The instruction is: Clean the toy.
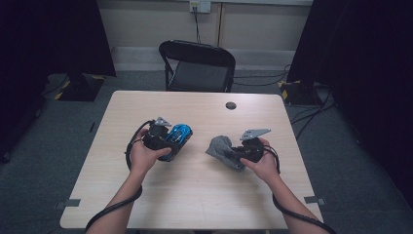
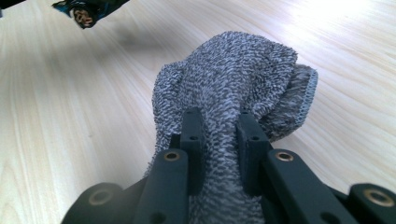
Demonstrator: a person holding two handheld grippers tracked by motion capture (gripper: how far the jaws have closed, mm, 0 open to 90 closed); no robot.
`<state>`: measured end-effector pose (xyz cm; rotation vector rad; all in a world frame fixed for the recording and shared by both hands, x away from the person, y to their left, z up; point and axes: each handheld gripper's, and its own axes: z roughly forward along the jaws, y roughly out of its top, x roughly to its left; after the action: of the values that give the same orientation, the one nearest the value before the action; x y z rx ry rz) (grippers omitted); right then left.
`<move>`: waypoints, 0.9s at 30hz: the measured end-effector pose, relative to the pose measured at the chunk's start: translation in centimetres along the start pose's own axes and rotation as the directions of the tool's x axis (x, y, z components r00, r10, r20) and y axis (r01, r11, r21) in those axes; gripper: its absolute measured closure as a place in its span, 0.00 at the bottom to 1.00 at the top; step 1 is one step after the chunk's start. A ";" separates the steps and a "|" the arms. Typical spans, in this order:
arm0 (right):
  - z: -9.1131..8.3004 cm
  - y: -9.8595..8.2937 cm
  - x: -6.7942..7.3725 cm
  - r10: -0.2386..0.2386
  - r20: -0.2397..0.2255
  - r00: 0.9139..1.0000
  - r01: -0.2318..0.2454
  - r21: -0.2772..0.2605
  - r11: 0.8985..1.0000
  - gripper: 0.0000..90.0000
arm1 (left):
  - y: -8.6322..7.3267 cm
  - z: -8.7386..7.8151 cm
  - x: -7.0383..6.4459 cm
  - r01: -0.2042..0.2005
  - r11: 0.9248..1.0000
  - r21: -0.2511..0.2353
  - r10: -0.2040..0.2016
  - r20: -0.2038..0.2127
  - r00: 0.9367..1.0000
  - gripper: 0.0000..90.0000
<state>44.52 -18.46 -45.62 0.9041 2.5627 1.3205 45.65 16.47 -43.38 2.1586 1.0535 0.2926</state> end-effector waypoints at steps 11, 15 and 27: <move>-1.9 -0.8 -2.1 0.049 0.075 0.996 -0.048 -0.020 0.999 0.85 | -1.9 -0.3 1.7 0.030 0.999 0.025 -0.029 -0.031 0.999 0.31; -2.7 -1.1 -3.2 0.078 0.116 0.990 -0.075 -0.030 0.997 0.85 | -2.4 -0.4 2.3 0.039 0.999 0.034 -0.038 -0.039 0.999 0.31; -3.8 -2.9 -6.0 0.152 0.209 0.966 -0.149 -0.031 0.988 0.83 | -3.6 0.1 4.0 0.073 0.996 0.060 -0.069 -0.060 0.996 0.31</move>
<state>46.71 -25.75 -46.46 1.1879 2.3609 1.2043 46.12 20.96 -46.31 2.1734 1.1832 0.2943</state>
